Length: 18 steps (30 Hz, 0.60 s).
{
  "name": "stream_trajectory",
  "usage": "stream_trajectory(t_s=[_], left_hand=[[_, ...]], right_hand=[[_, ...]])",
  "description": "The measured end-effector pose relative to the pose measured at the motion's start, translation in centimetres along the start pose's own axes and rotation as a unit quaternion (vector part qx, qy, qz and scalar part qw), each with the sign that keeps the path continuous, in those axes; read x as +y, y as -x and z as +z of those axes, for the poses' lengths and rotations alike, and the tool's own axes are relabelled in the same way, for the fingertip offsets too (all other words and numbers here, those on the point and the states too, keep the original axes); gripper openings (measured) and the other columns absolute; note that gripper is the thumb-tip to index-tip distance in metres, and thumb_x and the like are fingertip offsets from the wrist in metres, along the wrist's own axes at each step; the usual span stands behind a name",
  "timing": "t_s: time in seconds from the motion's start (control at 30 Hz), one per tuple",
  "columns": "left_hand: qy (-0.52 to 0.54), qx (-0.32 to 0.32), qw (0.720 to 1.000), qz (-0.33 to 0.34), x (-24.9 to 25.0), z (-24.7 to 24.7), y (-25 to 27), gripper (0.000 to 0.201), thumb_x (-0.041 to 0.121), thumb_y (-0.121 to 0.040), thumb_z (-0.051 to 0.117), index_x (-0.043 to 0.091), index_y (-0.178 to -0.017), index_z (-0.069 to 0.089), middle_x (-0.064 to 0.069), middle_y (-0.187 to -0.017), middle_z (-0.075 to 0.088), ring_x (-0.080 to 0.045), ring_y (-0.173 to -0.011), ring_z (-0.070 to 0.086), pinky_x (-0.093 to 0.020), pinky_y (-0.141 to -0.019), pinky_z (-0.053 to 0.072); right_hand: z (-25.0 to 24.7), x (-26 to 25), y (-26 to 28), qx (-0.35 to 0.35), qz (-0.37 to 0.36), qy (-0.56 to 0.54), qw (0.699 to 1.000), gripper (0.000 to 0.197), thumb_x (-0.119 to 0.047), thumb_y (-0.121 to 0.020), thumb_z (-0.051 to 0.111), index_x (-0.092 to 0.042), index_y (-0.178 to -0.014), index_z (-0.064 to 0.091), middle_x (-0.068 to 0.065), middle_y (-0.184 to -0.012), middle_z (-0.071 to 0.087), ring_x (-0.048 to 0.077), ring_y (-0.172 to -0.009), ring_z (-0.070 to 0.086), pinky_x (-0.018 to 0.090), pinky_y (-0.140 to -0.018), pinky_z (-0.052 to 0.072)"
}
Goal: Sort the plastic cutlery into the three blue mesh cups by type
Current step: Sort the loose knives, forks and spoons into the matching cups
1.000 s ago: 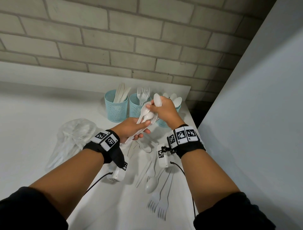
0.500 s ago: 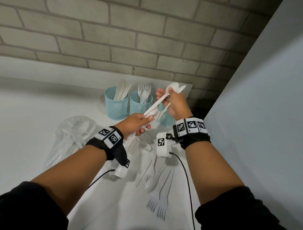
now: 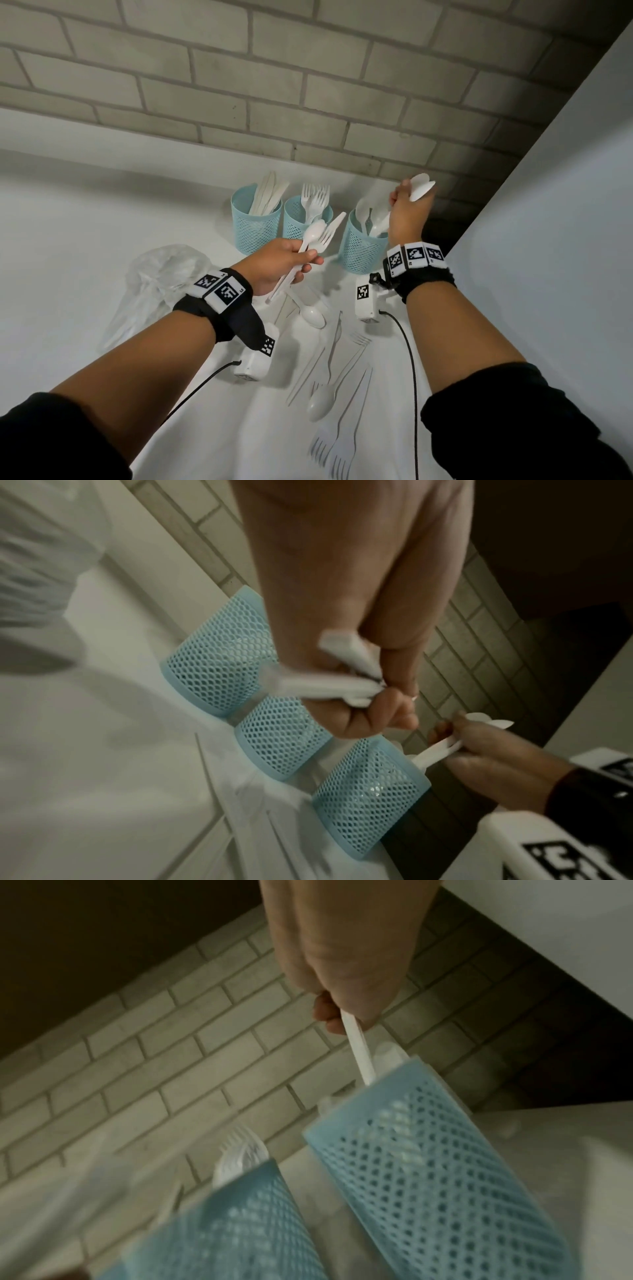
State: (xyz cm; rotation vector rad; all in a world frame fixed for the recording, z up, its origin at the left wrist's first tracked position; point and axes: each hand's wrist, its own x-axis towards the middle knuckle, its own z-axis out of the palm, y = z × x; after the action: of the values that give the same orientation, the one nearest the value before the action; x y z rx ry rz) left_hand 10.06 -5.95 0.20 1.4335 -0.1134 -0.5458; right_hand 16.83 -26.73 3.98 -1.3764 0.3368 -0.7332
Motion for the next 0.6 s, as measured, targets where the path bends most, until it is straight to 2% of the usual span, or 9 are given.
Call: stream_trajectory(t_s=[0.1,0.13,0.2,0.27,0.33,0.4,0.5,0.53,0.6], left_hand=[[0.037,-0.007,0.999,-0.015,-0.2,0.0,0.1,0.012,0.006,-0.093,0.052,0.009,-0.101,0.06,-0.003,-0.09,0.067,-0.007,-0.066,0.061,-0.014,-0.053,0.048],[0.048,-0.009,0.999,-0.019,-0.2,-0.1,0.1,0.012,0.007,-0.093,0.053,0.01,-0.103,0.06,-0.004,-0.091,0.068,-0.008,-0.068,0.065,-0.015,-0.053,0.05],[0.059,-0.005,0.998,-0.023,-0.3,0.0,0.2,0.012,0.011,-0.093,0.053,0.013,-0.103,0.06,-0.002,-0.091,0.07,-0.009,-0.07,0.069,-0.016,-0.054,0.052],[0.06,0.005,0.998,-0.022,-0.2,0.0,0.5,0.011,0.015,-0.094,0.053,0.016,-0.103,0.061,-0.002,-0.09,0.071,-0.009,-0.069,0.069,-0.016,-0.053,0.051],[0.058,0.014,0.998,-0.018,-0.1,0.0,0.6,0.012,0.02,-0.095,0.052,0.018,-0.104,0.06,-0.002,-0.091,0.071,-0.008,-0.066,0.068,-0.016,-0.051,0.049],[0.04,0.025,0.999,-0.012,-0.1,0.0,0.8,0.014,0.024,-0.095,0.052,0.02,-0.106,0.059,-0.002,-0.093,0.07,-0.005,-0.061,0.064,-0.015,-0.053,0.046],[-0.009,0.041,0.999,-0.001,-0.1,0.0,1.1,0.015,0.029,-0.095,0.051,0.023,-0.107,0.058,0.0,-0.093,0.07,-0.004,-0.061,0.055,-0.018,-0.057,0.041],[-0.023,0.046,0.999,0.001,-0.2,0.0,1.2,0.014,0.029,-0.095,0.051,0.024,-0.105,0.059,0.001,-0.091,0.07,-0.006,-0.062,0.053,-0.019,-0.057,0.039],[-0.049,0.049,0.998,0.007,-0.1,0.1,1.6,0.011,0.029,-0.095,0.052,0.024,-0.101,0.06,0.002,-0.09,0.07,-0.008,-0.064,0.049,-0.019,-0.057,0.038]], right_hand=[[-0.3,1.7,0.1,-0.055,-0.001,0.085,0.995,0.025,-0.005,-0.089,0.058,-0.012,-0.109,0.045,0.006,-0.096,0.057,0.016,-0.084,0.057,0.018,-0.076,0.048],[-0.4,1.8,0.1,-0.062,-0.002,0.09,0.994,0.03,-0.001,-0.086,0.06,-0.013,-0.109,0.044,0.006,-0.099,0.056,0.016,-0.086,0.056,0.015,-0.075,0.047],[-0.3,1.7,0.1,-0.058,-0.019,0.095,0.994,0.034,0.004,-0.084,0.06,-0.011,-0.111,0.047,0.006,-0.102,0.057,0.015,-0.092,0.056,0.016,-0.081,0.047],[-0.2,1.4,0.2,-0.045,-0.061,0.13,0.989,0.031,0.005,-0.083,0.059,-0.004,-0.112,0.053,0.007,-0.108,0.059,0.014,-0.099,0.054,0.015,-0.088,0.045],[0.1,0.9,0.5,-0.041,-0.127,0.165,0.977,0.025,0.002,-0.085,0.057,-0.003,-0.109,0.057,0.007,-0.11,0.061,0.012,-0.101,0.053,0.007,-0.086,0.04],[0.5,-0.1,1.4,-0.068,-0.178,0.17,0.967,0.018,-0.003,-0.087,0.057,-0.004,-0.105,0.061,0.004,-0.104,0.064,0.011,-0.095,0.055,0.01,-0.083,0.042],[1.2,-1.7,3.4,-0.202,-0.17,0.216,0.94,0.014,-0.017,-0.088,0.061,-0.012,-0.1,0.067,-0.006,-0.095,0.065,0.007,-0.088,0.058,0.019,-0.08,0.047],[1.5,-2.3,4.0,-0.271,-0.144,0.248,0.919,0.016,-0.023,-0.088,0.063,-0.016,-0.1,0.068,-0.009,-0.096,0.065,0.005,-0.09,0.059,0.02,-0.082,0.046],[1.9,-2.9,5.1,-0.414,-0.084,0.302,0.854,0.024,-0.033,-0.085,0.066,-0.019,-0.104,0.069,-0.011,-0.1,0.066,0.002,-0.094,0.06,0.019,-0.086,0.045]])
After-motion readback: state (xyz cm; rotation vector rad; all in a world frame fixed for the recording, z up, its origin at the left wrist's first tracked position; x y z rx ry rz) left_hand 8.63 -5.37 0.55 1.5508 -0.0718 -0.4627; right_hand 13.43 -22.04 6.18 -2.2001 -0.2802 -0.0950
